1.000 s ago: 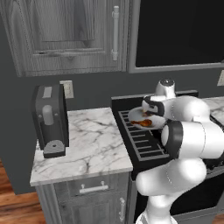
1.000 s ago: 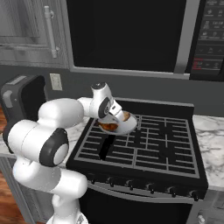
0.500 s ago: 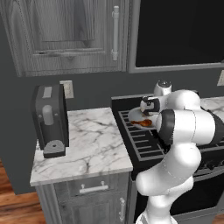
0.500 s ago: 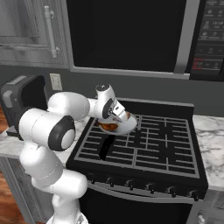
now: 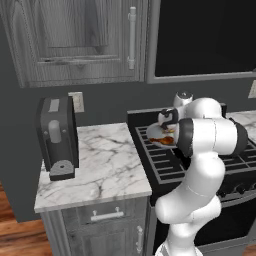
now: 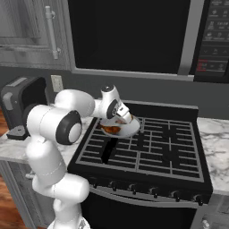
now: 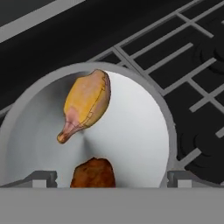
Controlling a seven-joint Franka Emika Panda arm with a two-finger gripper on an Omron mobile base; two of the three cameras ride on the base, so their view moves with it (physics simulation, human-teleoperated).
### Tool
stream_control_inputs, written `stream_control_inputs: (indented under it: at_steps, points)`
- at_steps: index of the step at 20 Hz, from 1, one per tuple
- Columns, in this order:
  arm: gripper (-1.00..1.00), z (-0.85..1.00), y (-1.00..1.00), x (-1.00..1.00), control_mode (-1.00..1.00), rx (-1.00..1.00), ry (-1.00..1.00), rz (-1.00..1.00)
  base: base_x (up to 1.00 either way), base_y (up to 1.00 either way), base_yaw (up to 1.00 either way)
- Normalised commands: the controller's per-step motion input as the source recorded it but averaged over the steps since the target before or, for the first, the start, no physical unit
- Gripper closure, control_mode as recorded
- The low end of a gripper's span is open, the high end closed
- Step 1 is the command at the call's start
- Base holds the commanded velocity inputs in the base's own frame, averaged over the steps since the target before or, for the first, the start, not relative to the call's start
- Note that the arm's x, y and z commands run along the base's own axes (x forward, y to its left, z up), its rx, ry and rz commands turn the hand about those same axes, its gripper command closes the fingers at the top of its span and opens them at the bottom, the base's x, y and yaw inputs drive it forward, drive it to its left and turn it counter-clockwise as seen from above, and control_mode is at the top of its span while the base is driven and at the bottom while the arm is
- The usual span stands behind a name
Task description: Take the chicken drumsticks from the pan and place one on each plate on the dining counter.
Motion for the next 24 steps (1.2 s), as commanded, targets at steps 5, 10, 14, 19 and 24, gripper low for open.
stream_control_inputs:
  at_steps: [5,10,14,19,24]
  points:
    - [-1.0,-0.23,0.0,0.27,-1.0,0.0,0.0,-0.03,0.0,0.0,0.0]
    - [-1.0,-0.23,0.0,0.25,-1.0,0.0,0.02,-0.03,0.0,0.0,0.0]
    - [-1.0,-0.11,0.0,0.26,-1.0,0.0,0.0,-0.01,0.0,0.0,0.0]
    - [-1.0,-0.07,-0.02,0.28,-1.0,0.0,0.01,0.0,0.0,0.0,0.0]
    - [-1.0,-0.15,-0.05,0.31,-1.0,0.0,0.07,0.0,0.0,0.0,0.0]
